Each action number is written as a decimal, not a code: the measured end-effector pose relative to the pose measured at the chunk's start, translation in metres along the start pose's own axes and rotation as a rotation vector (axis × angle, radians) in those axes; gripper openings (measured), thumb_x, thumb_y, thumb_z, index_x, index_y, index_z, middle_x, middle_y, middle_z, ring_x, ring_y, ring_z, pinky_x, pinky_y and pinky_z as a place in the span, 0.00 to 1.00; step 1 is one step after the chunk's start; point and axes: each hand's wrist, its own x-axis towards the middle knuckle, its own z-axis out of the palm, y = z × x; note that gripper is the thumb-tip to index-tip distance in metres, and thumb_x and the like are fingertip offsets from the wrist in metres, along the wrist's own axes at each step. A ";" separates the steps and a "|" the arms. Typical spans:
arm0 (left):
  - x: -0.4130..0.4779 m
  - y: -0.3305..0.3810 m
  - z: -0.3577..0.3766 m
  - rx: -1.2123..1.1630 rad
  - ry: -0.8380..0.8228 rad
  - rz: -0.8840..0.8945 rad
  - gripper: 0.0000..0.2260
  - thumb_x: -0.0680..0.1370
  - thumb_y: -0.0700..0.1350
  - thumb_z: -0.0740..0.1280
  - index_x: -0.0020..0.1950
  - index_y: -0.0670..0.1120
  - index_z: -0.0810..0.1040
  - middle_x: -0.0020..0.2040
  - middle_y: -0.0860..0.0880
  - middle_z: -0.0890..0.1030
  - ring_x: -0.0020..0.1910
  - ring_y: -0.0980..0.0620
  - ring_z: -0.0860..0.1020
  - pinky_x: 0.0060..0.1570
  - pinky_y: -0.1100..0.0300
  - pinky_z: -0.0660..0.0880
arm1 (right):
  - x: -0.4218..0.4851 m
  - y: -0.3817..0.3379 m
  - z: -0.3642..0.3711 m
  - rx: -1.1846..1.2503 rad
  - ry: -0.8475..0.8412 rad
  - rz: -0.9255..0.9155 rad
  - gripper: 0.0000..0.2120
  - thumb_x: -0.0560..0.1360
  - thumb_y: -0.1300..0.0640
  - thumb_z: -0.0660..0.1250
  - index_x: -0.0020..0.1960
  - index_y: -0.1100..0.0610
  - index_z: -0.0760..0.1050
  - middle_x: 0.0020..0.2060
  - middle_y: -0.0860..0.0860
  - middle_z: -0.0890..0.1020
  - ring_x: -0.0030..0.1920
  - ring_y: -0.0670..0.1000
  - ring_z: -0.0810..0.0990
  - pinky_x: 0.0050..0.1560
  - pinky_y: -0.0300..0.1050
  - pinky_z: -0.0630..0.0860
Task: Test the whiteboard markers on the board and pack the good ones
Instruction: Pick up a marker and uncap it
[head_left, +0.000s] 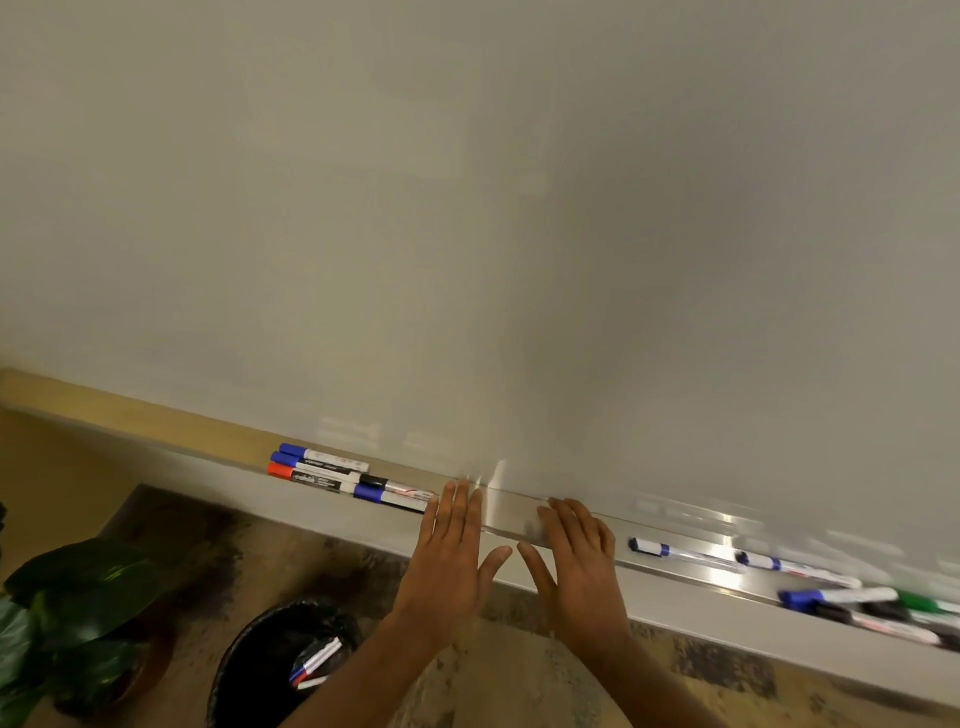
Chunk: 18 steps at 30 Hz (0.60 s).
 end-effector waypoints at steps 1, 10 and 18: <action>0.000 0.009 -0.001 -0.009 0.021 0.003 0.39 0.83 0.68 0.41 0.80 0.42 0.63 0.81 0.42 0.63 0.80 0.41 0.60 0.79 0.49 0.44 | -0.003 0.008 -0.004 -0.012 0.000 0.016 0.25 0.81 0.38 0.54 0.69 0.53 0.70 0.68 0.52 0.76 0.70 0.55 0.69 0.71 0.56 0.62; 0.005 0.078 0.014 -0.065 0.029 0.139 0.36 0.84 0.67 0.43 0.83 0.43 0.52 0.83 0.42 0.55 0.81 0.43 0.55 0.76 0.50 0.47 | -0.029 0.085 -0.037 -0.079 -0.029 0.119 0.25 0.81 0.38 0.54 0.71 0.52 0.69 0.70 0.52 0.74 0.72 0.56 0.68 0.73 0.57 0.59; 0.013 0.118 0.027 -0.050 0.059 0.196 0.40 0.77 0.71 0.29 0.82 0.47 0.34 0.81 0.47 0.32 0.80 0.50 0.32 0.79 0.51 0.35 | -0.042 0.136 -0.044 -0.087 0.016 0.170 0.20 0.81 0.45 0.58 0.68 0.54 0.72 0.65 0.53 0.78 0.68 0.58 0.75 0.69 0.54 0.64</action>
